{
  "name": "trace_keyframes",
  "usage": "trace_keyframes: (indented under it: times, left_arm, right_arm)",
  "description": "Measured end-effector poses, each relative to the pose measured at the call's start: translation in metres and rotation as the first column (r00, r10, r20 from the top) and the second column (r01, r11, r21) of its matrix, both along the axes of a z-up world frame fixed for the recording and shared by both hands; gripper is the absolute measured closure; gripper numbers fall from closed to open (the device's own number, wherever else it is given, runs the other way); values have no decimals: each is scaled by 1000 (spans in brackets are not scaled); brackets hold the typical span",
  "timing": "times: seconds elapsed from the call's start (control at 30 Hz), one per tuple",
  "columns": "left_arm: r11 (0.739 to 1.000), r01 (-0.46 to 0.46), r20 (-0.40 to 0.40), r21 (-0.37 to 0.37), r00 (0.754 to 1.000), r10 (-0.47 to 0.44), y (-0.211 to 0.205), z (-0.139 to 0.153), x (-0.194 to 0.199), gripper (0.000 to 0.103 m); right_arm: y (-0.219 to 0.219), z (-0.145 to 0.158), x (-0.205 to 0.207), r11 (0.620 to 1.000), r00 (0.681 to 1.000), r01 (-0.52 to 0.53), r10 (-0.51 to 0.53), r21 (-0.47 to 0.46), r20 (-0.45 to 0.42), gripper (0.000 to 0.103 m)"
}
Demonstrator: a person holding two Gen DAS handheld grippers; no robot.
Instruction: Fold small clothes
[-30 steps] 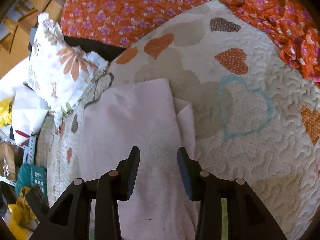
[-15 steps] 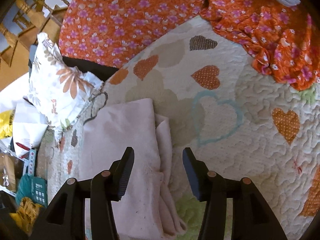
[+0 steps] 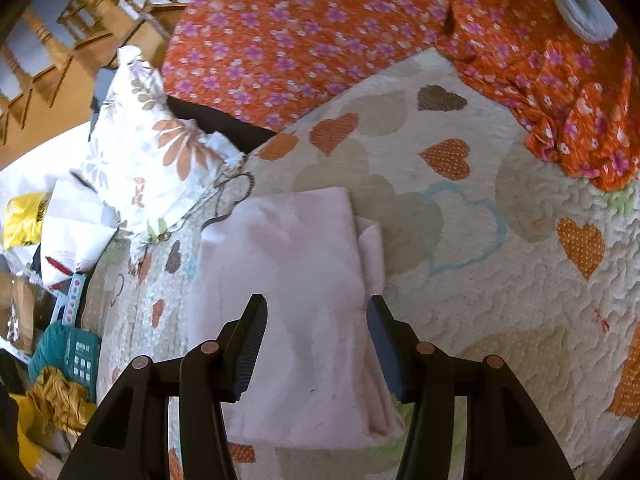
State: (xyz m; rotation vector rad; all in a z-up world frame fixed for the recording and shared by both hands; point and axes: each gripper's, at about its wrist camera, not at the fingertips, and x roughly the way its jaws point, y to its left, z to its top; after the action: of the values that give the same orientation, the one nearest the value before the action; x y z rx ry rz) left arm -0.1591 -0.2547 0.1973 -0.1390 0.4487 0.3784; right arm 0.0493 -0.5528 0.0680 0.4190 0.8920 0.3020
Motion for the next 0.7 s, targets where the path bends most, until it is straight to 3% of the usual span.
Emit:
trace_keyframes:
  times: [0.13, 0.4, 0.6, 0.7]
  left_arm:
    - [1000, 15, -20, -1, 1000, -15, -2, -1, -3, 0]
    - [999, 25, 27, -29, 999, -25, 14, 1, -5, 0]
    - [999, 38, -99, -20, 994, -40, 20, -14, 11, 0]
    - [998, 56, -118, -39, 991, -60, 19, -24, 13, 0]
  right_arm:
    - [-1, 15, -15, 998, 997, 24, -21, -55, 69, 46]
    - [6, 31, -31, 985, 984, 73, -46, -158, 172, 42]
    - [23, 27, -44, 976, 983, 42, -3, -212, 182, 40]
    - [29, 20, -52, 976, 987, 9, 25, -216, 157, 38]
